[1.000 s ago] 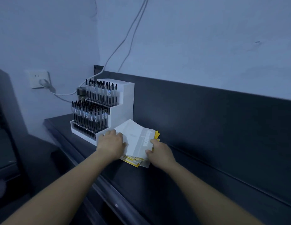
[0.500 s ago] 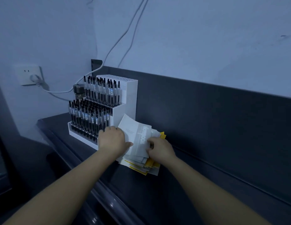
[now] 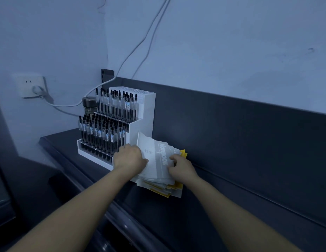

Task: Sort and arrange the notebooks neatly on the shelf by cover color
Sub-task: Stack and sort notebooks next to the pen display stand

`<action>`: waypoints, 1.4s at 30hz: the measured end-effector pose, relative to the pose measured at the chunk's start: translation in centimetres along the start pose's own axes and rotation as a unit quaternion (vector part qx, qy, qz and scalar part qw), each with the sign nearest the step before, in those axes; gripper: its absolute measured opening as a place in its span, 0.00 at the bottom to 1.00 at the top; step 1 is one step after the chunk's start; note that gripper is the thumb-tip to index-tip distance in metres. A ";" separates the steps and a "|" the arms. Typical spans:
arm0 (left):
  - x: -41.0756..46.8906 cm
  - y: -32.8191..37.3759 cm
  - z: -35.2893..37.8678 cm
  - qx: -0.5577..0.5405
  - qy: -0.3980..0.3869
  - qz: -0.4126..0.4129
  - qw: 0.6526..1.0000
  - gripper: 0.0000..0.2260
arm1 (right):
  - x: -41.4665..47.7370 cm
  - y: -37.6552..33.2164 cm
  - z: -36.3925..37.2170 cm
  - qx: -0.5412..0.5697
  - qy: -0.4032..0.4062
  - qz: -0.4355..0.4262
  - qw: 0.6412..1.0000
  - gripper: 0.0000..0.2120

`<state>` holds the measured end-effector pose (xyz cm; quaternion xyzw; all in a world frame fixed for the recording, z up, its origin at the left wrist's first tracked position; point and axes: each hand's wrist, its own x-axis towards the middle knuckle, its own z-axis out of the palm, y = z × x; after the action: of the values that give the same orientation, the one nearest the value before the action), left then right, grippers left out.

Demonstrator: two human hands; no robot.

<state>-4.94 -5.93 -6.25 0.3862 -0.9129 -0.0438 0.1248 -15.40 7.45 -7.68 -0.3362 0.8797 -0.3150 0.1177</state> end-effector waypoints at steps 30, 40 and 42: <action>1.5 -1.5 -1.1 -0.234 -0.060 -0.082 0.967 0.14 | 0.6 -0.1 0.6 0.196 0.068 0.088 0.974 0.12; 1.2 -0.3 -0.6 -0.260 -0.105 -0.083 0.956 0.15 | -0.6 0.4 0.2 0.207 0.041 0.133 0.968 0.09; 0.8 -0.4 -0.7 -0.219 -0.098 -0.054 0.969 0.15 | -0.8 0.4 0.1 0.206 0.035 0.129 0.969 0.12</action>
<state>-5.04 -6.75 -5.51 0.3924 -0.8666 -0.2867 0.1137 -14.97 8.16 -8.07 -0.1769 0.8352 -0.4834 0.1934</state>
